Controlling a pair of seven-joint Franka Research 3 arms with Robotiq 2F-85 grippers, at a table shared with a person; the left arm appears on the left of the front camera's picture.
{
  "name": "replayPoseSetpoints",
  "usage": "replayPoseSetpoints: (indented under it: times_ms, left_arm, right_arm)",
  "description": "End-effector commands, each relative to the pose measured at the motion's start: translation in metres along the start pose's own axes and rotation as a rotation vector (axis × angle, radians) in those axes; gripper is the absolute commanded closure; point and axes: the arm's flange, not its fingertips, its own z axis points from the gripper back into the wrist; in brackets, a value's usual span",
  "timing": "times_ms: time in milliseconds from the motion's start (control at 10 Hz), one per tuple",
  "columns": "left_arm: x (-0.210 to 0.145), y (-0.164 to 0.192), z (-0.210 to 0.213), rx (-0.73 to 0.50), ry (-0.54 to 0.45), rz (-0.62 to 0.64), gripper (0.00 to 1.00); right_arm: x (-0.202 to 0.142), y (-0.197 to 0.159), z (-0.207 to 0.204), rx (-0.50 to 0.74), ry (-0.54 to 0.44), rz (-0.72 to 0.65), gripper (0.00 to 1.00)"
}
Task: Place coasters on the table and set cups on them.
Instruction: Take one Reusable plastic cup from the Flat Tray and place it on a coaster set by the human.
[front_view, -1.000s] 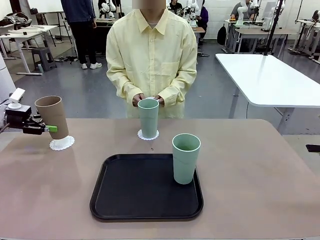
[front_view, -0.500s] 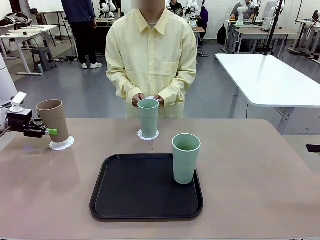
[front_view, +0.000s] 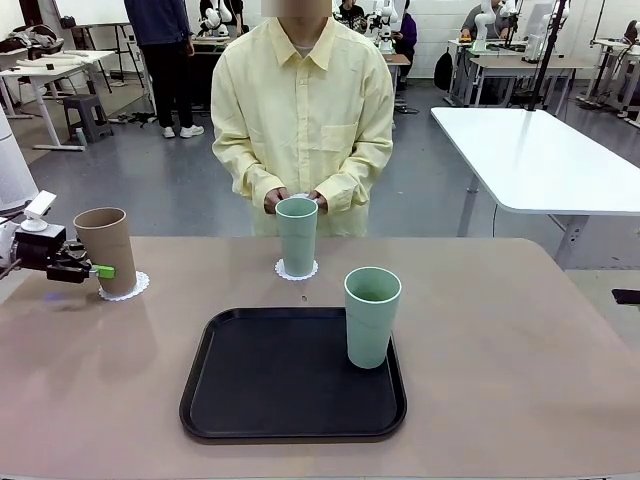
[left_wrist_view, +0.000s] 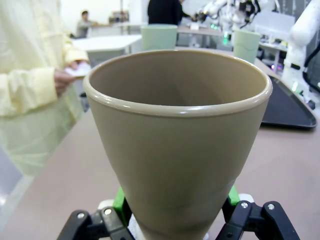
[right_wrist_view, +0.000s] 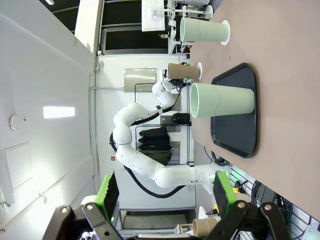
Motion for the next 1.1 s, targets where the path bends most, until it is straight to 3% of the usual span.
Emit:
replayPoseSetpoints:
  times_ms: [0, 900, 1000]
  left_arm:
    - [-0.0002, 0.0035, 0.0032, -0.025, -0.007, -0.017, 0.17]
    - [-0.0089, 0.0052, -0.0033, -0.047, -0.012, -0.011, 0.17]
    - [-0.0093, 0.0054, -0.0034, -0.050, -0.008, -0.008, 0.13]
  right_arm:
    - [0.0001, 0.0013, -0.0002, 0.013, 0.002, 0.009, 0.00]
    - [0.0001, 0.0013, -0.0002, 0.013, 0.002, 0.009, 0.00]
    - [0.0001, 0.0013, -0.0002, 0.013, 0.002, 0.009, 0.00]
